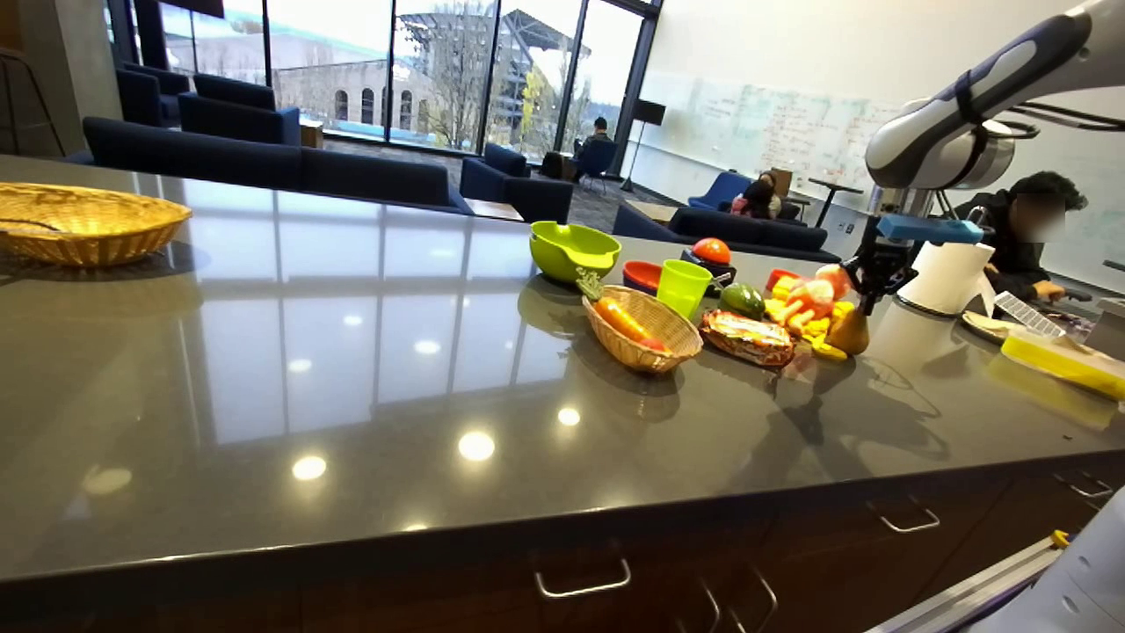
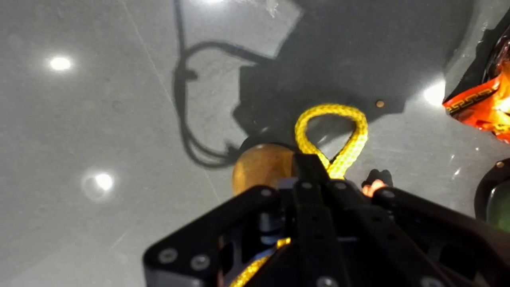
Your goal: Move the pear to the left, then push them backwards
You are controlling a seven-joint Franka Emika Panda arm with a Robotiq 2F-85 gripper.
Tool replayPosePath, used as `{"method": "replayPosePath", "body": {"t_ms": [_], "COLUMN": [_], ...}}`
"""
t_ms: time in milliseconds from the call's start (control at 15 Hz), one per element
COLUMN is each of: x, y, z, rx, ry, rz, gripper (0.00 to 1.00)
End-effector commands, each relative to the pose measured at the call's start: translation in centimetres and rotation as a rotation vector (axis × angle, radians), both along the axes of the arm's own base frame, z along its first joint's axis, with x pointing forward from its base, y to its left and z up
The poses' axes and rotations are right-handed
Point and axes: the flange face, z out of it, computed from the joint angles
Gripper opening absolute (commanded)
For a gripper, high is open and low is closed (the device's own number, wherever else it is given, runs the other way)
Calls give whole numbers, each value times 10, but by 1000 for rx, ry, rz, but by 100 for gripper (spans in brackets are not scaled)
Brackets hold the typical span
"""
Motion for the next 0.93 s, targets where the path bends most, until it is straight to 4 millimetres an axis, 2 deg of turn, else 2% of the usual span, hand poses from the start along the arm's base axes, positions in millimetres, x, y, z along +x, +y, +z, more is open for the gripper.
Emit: {"method": "replayPosePath", "body": {"t_ms": [0, 133, 667, 733, 800, 867], "x": [1, 2, 15, 16, 17, 18], "y": [-5, -5, -8, -9, -9, -10], "z": [4, 4, 12, 13, 13, 13], "rx": [-25, -29, -45, -48, -50, -50], "ry": [4, 3, -39, -43, -46, -46], "rz": [-8, -8, -18, -20, -22, -23], "gripper": [27, 37, 92, 96, 85, 60]}}
